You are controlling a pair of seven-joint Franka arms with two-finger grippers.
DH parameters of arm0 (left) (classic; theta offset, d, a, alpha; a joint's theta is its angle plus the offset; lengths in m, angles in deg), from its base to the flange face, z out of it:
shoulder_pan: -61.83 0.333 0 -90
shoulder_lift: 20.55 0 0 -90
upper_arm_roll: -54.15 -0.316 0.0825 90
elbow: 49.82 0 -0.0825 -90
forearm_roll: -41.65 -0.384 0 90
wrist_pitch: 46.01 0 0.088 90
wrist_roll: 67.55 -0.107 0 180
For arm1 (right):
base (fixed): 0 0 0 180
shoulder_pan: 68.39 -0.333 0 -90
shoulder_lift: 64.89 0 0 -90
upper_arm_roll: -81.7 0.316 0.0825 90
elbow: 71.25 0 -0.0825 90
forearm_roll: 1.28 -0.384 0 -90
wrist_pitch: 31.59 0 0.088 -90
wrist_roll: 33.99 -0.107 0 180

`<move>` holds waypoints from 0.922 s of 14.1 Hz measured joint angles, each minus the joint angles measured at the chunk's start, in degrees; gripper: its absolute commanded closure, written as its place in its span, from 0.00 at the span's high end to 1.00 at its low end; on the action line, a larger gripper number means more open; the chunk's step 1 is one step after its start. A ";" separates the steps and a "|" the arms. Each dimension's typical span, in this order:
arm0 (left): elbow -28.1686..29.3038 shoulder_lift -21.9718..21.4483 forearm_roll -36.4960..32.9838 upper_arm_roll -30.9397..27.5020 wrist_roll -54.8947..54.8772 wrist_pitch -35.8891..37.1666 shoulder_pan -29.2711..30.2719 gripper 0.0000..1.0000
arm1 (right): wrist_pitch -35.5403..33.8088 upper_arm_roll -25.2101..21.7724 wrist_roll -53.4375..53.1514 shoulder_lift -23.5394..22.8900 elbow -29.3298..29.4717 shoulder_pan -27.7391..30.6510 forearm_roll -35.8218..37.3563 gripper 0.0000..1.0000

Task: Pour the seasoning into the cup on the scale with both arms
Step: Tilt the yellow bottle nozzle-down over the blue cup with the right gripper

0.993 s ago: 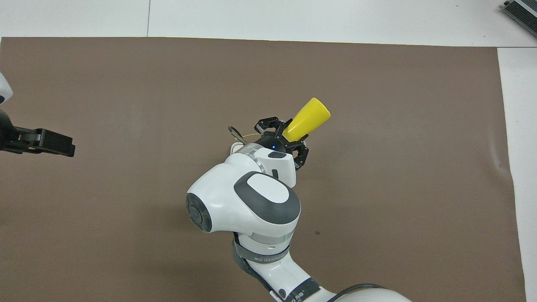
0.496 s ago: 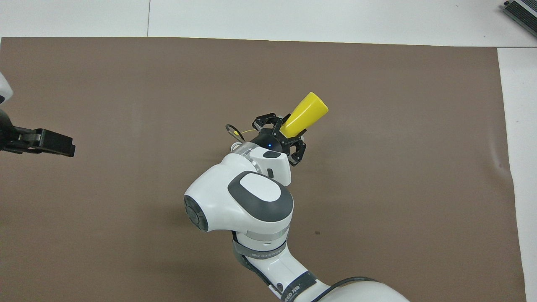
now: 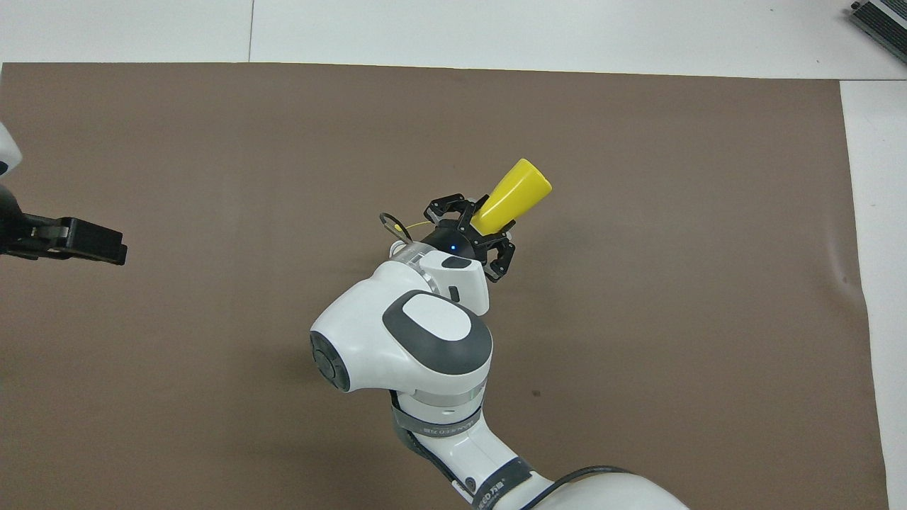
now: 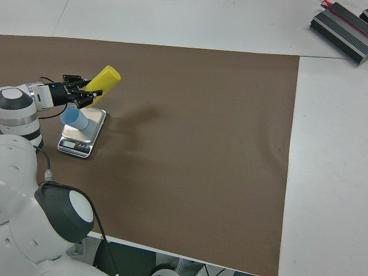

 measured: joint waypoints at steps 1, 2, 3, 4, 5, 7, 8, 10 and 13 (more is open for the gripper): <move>0.01 0.00 0.00 0.00 -0.09 0.00 0.00 1.00 | 0.06 0.00 -0.01 0.00 0.06 0.00 0.00 0.00; 0.03 0.00 0.00 0.00 -0.36 0.00 0.00 1.00 | 0.06 0.00 -0.02 0.01 0.10 0.01 -0.05 0.00; 0.04 0.00 0.00 0.00 -0.75 0.00 0.00 1.00 | 0.10 0.00 -0.08 0.07 0.19 0.10 -0.98 0.00; 0.05 0.00 0.00 0.00 -1.67 0.00 0.00 1.00 | 0.55 -0.03 -0.09 0.23 0.35 0.24 -3.30 0.00; 0.05 0.00 0.00 0.00 -2.84 0.00 0.00 1.00 | 1.48 -0.07 -0.09 0.50 0.50 0.37 -5.91 0.00; 0.05 0.00 0.00 0.00 -3.87 0.00 0.00 1.00 | 2.36 -0.11 -0.01 2.02 0.52 1.38 -9.98 0.00; 0.05 0.00 0.00 0.00 -3.95 0.00 0.00 1.00 | 2.39 -0.12 0.71 3.16 0.40 2.35 -12.26 0.00; 0.11 0.00 0.00 0.00 -3.95 0.00 0.00 1.00 | 2.39 -0.15 4.13 6.08 -0.22 4.97 -18.82 0.00; 0.27 -0.01 -0.01 -0.24 -3.97 0.02 0.11 1.00 | 2.38 -0.17 8.50 10.69 -1.76 9.35 -30.12 0.00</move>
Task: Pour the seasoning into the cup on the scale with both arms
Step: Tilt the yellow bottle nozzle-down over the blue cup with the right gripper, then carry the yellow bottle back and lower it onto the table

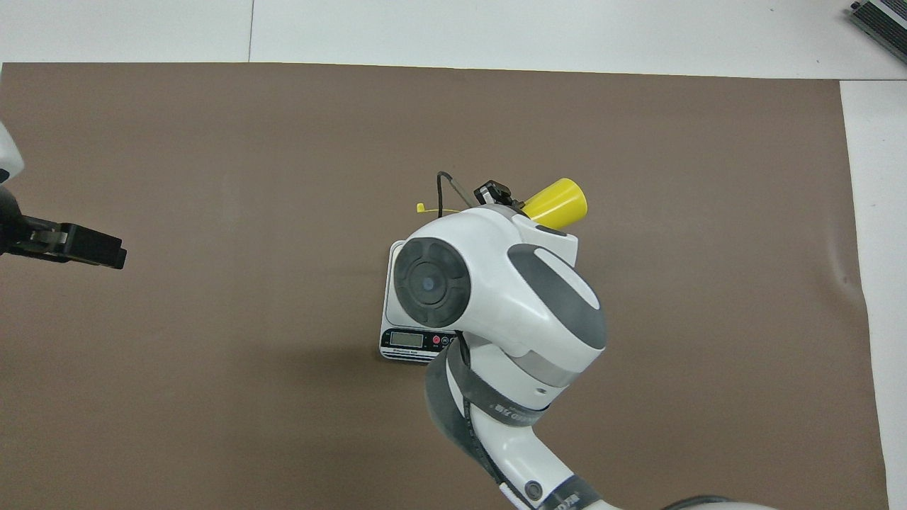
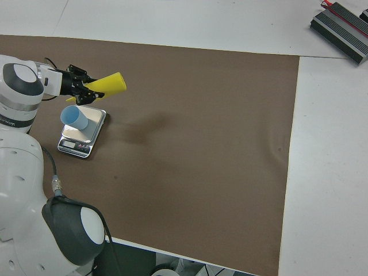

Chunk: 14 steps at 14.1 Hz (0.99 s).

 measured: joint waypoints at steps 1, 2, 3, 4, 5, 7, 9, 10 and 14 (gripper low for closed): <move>0.00 -0.01 -0.08 -0.06 -0.27 -0.25 0.13 1.00 | -0.06 0.00 1.47 1.20 -0.54 1.22 -3.20 0.00; 0.00 -0.01 -0.39 -0.06 -0.72 -0.57 0.26 1.00 | -0.17 -0.02 2.73 2.15 -1.08 2.32 -6.20 0.00; -0.04 -0.01 -0.78 -0.06 -1.03 -0.86 0.32 1.00 | -0.39 -0.03 3.49 2.87 -1.61 3.42 -9.33 0.00; -0.14 -0.01 -0.83 -0.05 -1.16 -1.04 0.33 1.00 | -0.71 -0.04 4.01 3.33 -1.98 4.48 -12.34 0.00; -0.27 -0.01 -0.83 -0.05 -1.22 -1.21 0.36 1.00 | -0.96 -0.04 4.83 3.72 -2.36 5.65 -15.44 0.00; -0.47 -0.01 -0.83 -0.05 -1.25 -1.45 0.42 1.00 | -1.69 -0.08 7.71 4.60 -3.66 8.29 -21.92 0.00; -0.47 -0.01 -0.83 -0.05 -1.25 -1.45 0.45 1.00 | -2.22 -0.13 12.30 5.74 -5.89 11.79 -28.87 0.00; -0.47 -0.01 -0.83 -0.05 -1.24 -1.45 0.45 1.00 | -2.76 -0.17 15.22 6.27 -7.17 13.82 -32.25 0.00; -0.47 -0.05 -0.83 -0.05 -1.24 -1.45 0.46 1.00 | -3.19 -0.34 27.67 8.17 -13.51 24.45 -43.64 0.00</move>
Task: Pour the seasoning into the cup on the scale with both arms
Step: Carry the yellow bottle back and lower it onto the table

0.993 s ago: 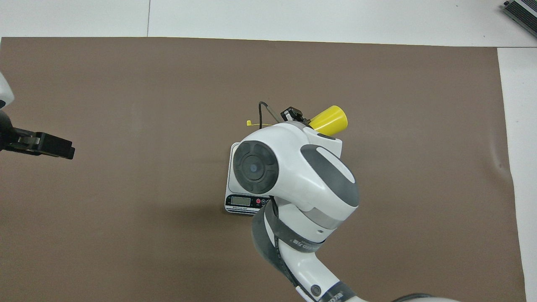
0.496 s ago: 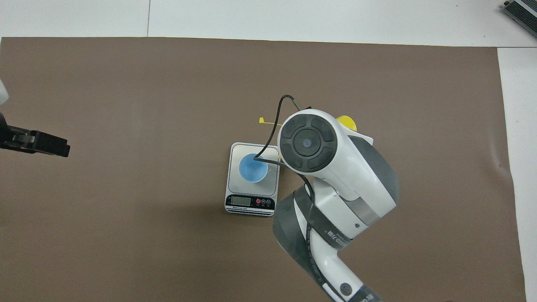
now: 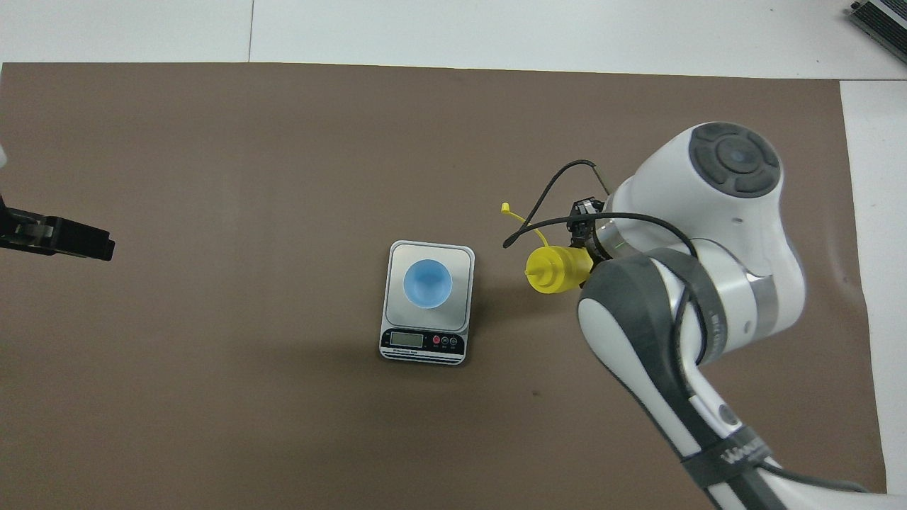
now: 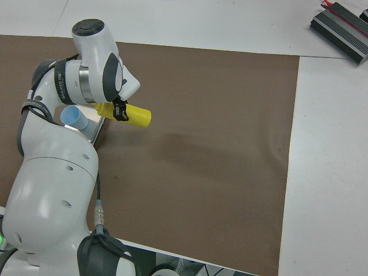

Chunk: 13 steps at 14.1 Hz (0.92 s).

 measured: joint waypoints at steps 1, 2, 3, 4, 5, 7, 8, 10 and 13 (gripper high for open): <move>0.00 0.00 0.00 0.00 0.00 0.00 0.00 1.00 | 0.01 -0.05 4.64 0.21 -1.44 3.43 -4.25 0.00; 0.01 0.00 0.00 0.00 0.00 0.01 0.00 1.00 | 0.01 -0.08 9.98 0.24 -2.83 6.94 -8.85 0.00; 0.02 0.00 0.00 0.00 0.00 0.01 0.00 1.00 | 0.00 -0.12 15.13 0.21 -4.40 10.27 -12.59 0.00; 0.02 0.00 0.00 0.00 0.00 0.01 0.00 1.00 | 0.00 -0.15 18.58 0.18 -5.98 12.79 -15.40 0.00; 0.02 0.00 0.00 0.00 0.00 0.01 0.00 1.00 | 0.01 -0.17 20.90 0.10 -7.65 14.73 -18.71 0.00; 0.03 0.00 0.00 0.00 0.00 0.01 0.00 1.00 | 0.25 -0.17 22.51 -0.23 -9.88 16.05 -23.26 0.15; 0.04 0.00 0.00 0.00 0.00 0.02 0.00 1.00 | 0.64 -0.11 22.51 -0.39 -10.66 15.99 -24.38 0.30; 0.04 0.00 0.00 0.01 0.00 0.02 0.00 1.00 | 2.78 0.17 22.51 -0.60 -12.41 15.78 -25.59 0.87; 0.05 -0.01 0.00 0.01 0.00 0.03 0.00 1.00 | 4.05 0.29 22.49 -0.60 -13.61 15.47 -25.60 1.00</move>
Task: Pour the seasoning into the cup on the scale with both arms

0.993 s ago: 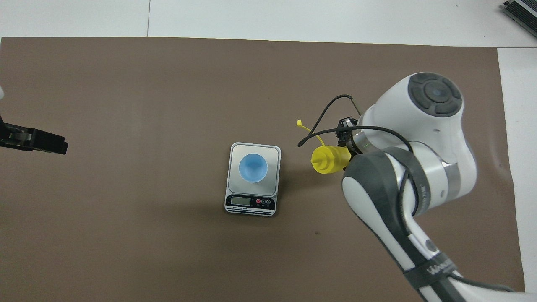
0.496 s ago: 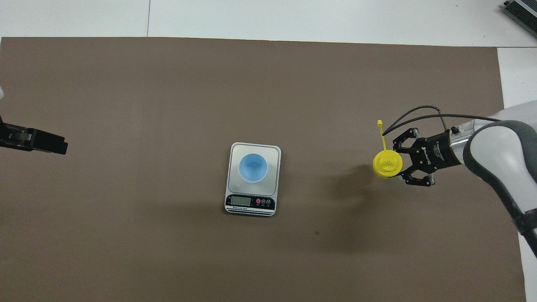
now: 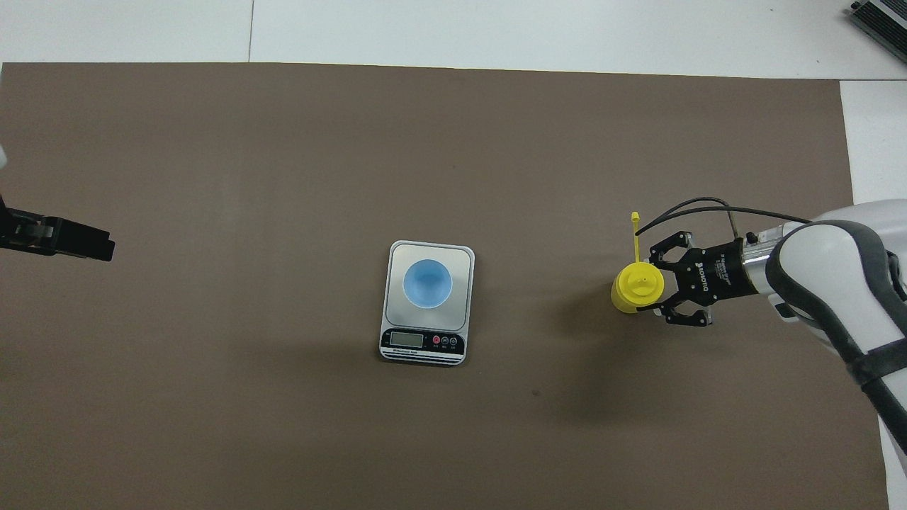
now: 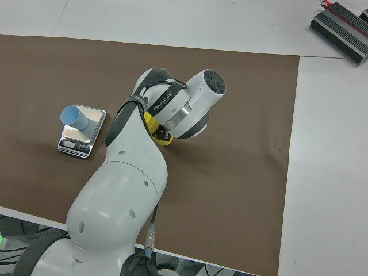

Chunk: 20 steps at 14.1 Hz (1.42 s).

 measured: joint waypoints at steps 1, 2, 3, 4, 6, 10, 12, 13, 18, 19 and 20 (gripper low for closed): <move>0.00 0.00 0.00 0.00 0.00 0.00 0.00 1.00 | 0.05 -0.03 0.00 0.06 0.01 0.05 0.09 1.00; 0.01 0.00 0.00 0.00 0.00 0.00 0.00 1.00 | 0.13 -0.08 0.01 0.11 0.06 0.24 0.53 1.00; 0.01 0.00 0.00 0.00 0.00 0.00 0.01 1.00 | 0.20 -0.22 0.09 0.20 0.17 0.43 1.56 1.00; 0.03 0.00 0.00 0.00 0.00 0.00 0.01 1.00 | 0.29 -0.42 0.10 0.43 0.33 0.56 3.06 1.00; 0.12 0.00 0.08 0.00 0.04 0.00 0.02 1.00 | 0.33 -0.48 1.37 1.22 0.98 1.16 6.84 1.00; 0.15 0.00 0.57 -0.07 1.40 0.00 0.56 1.00 | 0.27 -0.45 8.50 3.40 3.05 1.36 17.58 1.00; 0.15 0.00 0.60 -0.07 1.41 0.00 0.72 1.00 | -0.47 -0.20 14.39 5.42 4.70 1.06 23.95 1.00; 0.15 0.00 0.60 -0.04 1.41 0.00 0.72 1.00 | -1.04 0.03 17.58 6.58 5.69 0.83 26.16 1.00; 0.15 -0.01 0.62 0.07 1.41 0.05 0.72 1.00 | -5.72 0.44 36.55 10.89 11.91 -3.19 33.85 1.00; 0.15 -0.02 0.62 0.13 1.41 0.05 0.72 1.00 | -6.42 0.52 38.97 11.04 13.52 -4.63 36.73 1.00; 0.15 -0.03 0.62 0.16 1.41 0.10 0.72 1.00 | -7.46 0.61 40.25 10.99 15.12 -5.64 38.53 1.00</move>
